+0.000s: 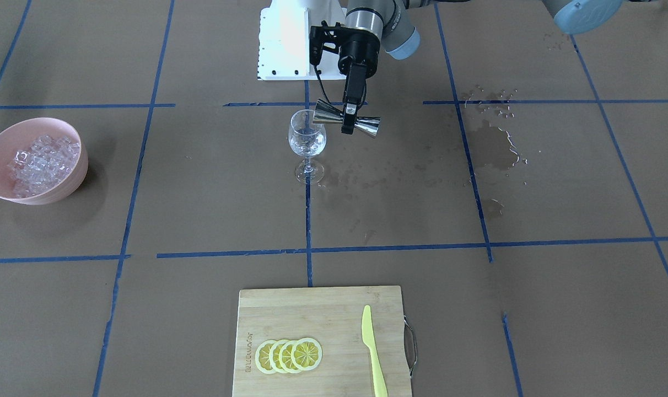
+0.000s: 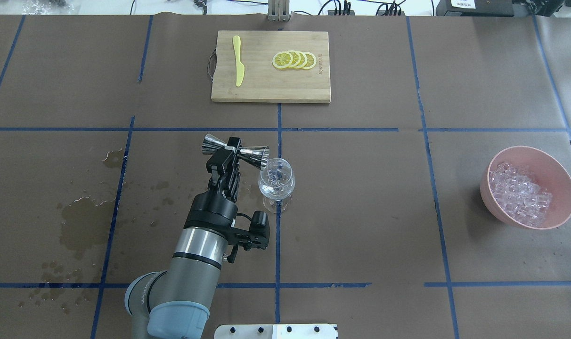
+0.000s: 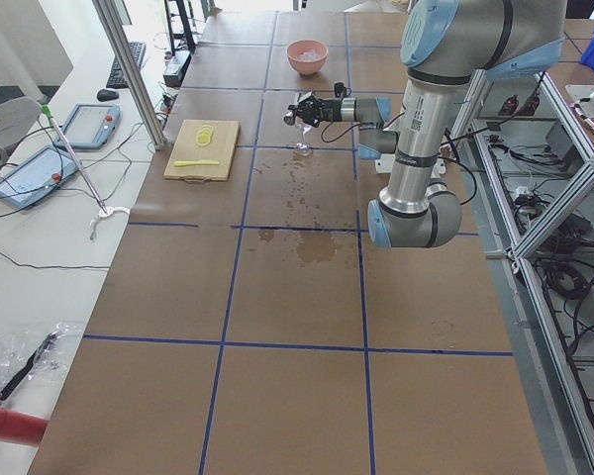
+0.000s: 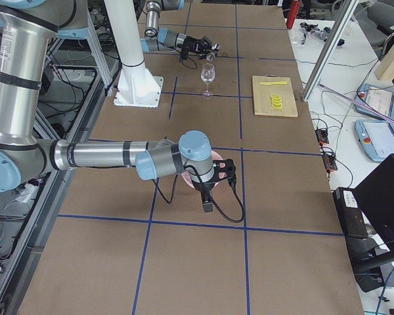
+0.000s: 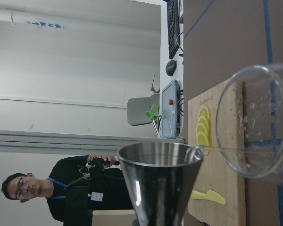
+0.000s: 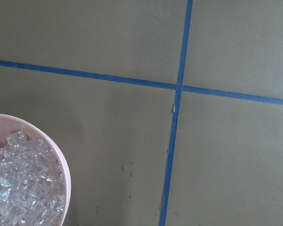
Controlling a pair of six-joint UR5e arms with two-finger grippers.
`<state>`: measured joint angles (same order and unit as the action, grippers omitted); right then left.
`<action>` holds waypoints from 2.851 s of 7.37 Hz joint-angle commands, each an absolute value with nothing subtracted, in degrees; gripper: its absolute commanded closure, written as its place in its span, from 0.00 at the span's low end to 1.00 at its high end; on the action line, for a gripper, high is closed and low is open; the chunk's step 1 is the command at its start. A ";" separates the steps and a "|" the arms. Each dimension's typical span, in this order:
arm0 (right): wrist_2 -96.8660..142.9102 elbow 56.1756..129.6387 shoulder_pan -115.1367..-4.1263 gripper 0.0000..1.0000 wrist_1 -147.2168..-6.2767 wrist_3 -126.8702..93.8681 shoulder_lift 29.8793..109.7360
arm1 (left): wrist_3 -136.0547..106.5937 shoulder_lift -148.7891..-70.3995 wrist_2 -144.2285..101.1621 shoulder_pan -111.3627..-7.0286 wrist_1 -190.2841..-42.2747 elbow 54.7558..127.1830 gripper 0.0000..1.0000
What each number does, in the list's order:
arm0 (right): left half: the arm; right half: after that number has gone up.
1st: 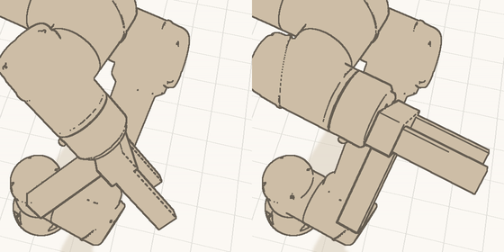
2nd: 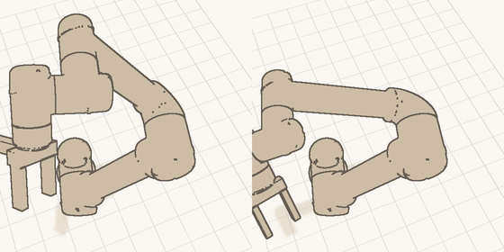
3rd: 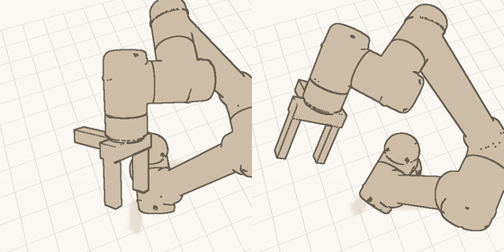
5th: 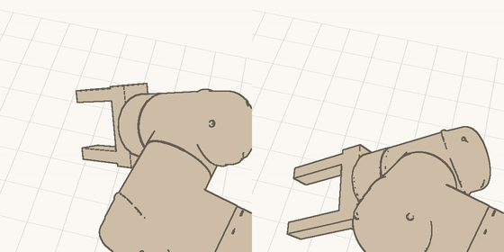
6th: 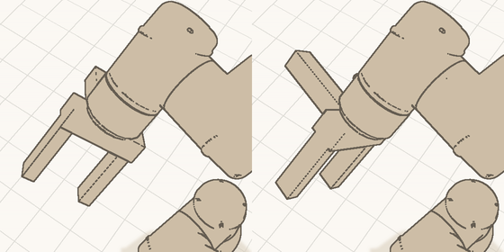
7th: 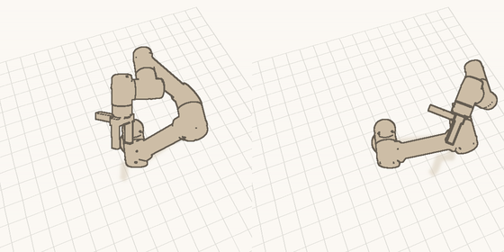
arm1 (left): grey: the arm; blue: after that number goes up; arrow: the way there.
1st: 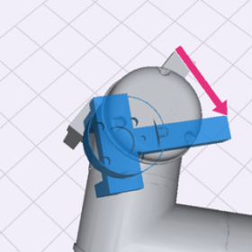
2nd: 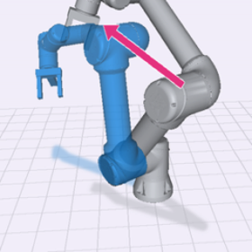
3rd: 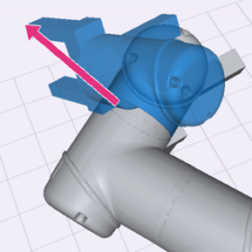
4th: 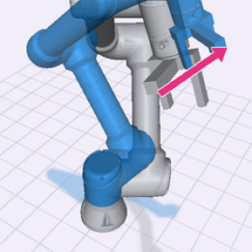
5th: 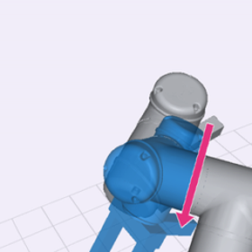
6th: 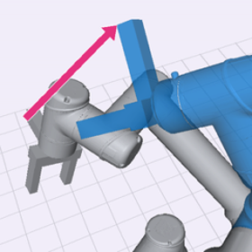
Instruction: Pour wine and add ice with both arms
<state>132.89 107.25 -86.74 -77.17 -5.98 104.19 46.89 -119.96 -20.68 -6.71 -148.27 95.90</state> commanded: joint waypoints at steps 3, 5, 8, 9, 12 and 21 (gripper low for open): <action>132.89 107.31 -86.75 0.00 -77.17 -5.89 104.24 | 47.64 -120.06 -21.00 -6.50 -154.99 95.63 1.00; 132.89 107.31 -86.75 0.00 -77.17 -5.98 104.24 | 48.07 -119.71 -21.53 -6.24 -164.49 96.15 1.00; 132.89 107.40 -86.75 0.00 -77.17 -5.89 104.24 | 48.16 -119.01 -26.27 -7.12 -176.02 96.50 1.00; 132.89 107.40 -86.75 0.00 -77.17 -5.89 104.24 | 48.08 -117.70 -26.28 -7.29 -178.31 96.59 1.00; 132.89 107.49 -86.75 0.00 -77.08 -5.89 104.24 | 48.25 -108.40 -29.25 -7.64 -189.37 96.77 1.00; 132.89 107.67 -86.84 0.00 -77.08 -5.71 104.41 | 40.58 -77.70 -34.10 -7.47 -218.31 96.43 1.00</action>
<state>132.89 107.70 -86.83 -77.08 -5.78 104.41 45.82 -78.60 -34.05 -7.60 -216.81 97.79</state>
